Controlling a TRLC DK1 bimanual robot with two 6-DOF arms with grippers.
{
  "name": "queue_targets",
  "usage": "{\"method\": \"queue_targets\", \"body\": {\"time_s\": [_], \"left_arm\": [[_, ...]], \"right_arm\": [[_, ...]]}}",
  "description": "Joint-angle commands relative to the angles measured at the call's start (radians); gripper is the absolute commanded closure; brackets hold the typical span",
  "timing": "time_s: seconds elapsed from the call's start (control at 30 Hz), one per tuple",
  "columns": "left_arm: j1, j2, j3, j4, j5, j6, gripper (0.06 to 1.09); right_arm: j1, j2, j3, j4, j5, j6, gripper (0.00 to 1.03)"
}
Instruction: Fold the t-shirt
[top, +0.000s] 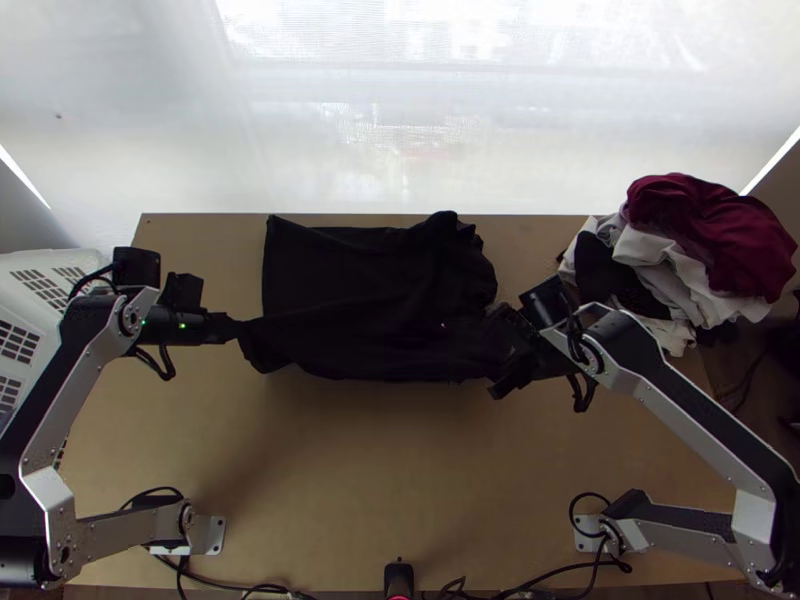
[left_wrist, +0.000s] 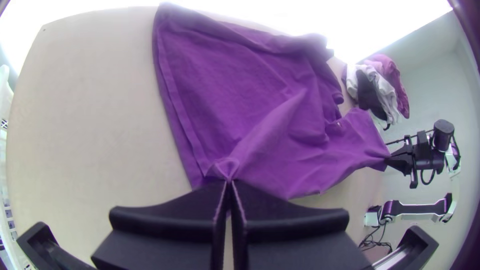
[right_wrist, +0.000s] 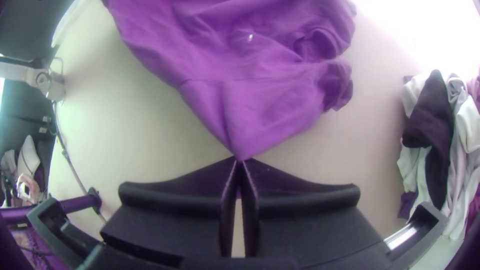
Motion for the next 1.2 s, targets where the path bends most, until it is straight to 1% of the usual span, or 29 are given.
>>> {"method": "queue_targets", "body": {"time_s": [0.0,0.17,0.33,0.57,0.83,0.97,1.0,1.03,1.07,1.1,1.13,1.17], "left_arm": [[-0.003,-0.084,-0.025,-0.128,0.005,0.083,1.05],[-0.005,-0.114,-0.066,-0.259,0.009,0.178,1.05],[-0.003,-0.143,-0.103,-0.365,0.009,0.276,1.05],[0.029,-0.160,-0.109,-0.519,0.002,0.397,1.05],[0.012,-0.173,-0.137,-0.549,-0.024,0.430,1.05],[-0.051,-0.140,-0.188,-0.549,-0.024,0.430,1.05],[-0.083,-0.128,-0.212,-0.549,-0.024,0.430,1.05],[-0.112,-0.117,-0.237,-0.549,-0.024,0.428,1.05],[-0.140,-0.104,-0.258,-0.541,-0.022,0.427,1.05],[-0.158,-0.091,-0.270,-0.532,-0.022,0.423,1.00],[-0.164,-0.076,-0.275,-0.515,-0.018,0.422,0.94],[-0.164,-0.067,-0.270,-0.492,-0.014,0.413,0.84]], "right_arm": [[0.096,-0.084,0.020,-0.206,-0.003,-0.003,1.00],[0.155,-0.133,-0.015,-0.316,-0.036,-0.003,1.00],[0.221,-0.171,-0.029,-0.414,-0.045,-0.004,1.00],[0.297,-0.205,-0.070,-0.480,-0.083,0.002,1.00],[0.412,-0.194,-0.086,-0.491,-0.100,-0.015,1.00],[0.457,-0.183,-0.136,-0.468,-0.145,-0.035,1.00],[0.462,-0.183,-0.156,-0.456,-0.157,-0.037,0.97],[0.463,-0.182,-0.172,-0.448,-0.163,-0.040,0.91],[0.462,-0.180,-0.185,-0.439,-0.165,-0.040,0.81],[0.458,-0.177,-0.198,-0.433,-0.165,-0.040,0.66],[0.452,-0.174,-0.207,-0.426,-0.165,-0.040,0.50],[0.440,-0.171,-0.215,-0.417,-0.165,-0.041,0.31]]}}
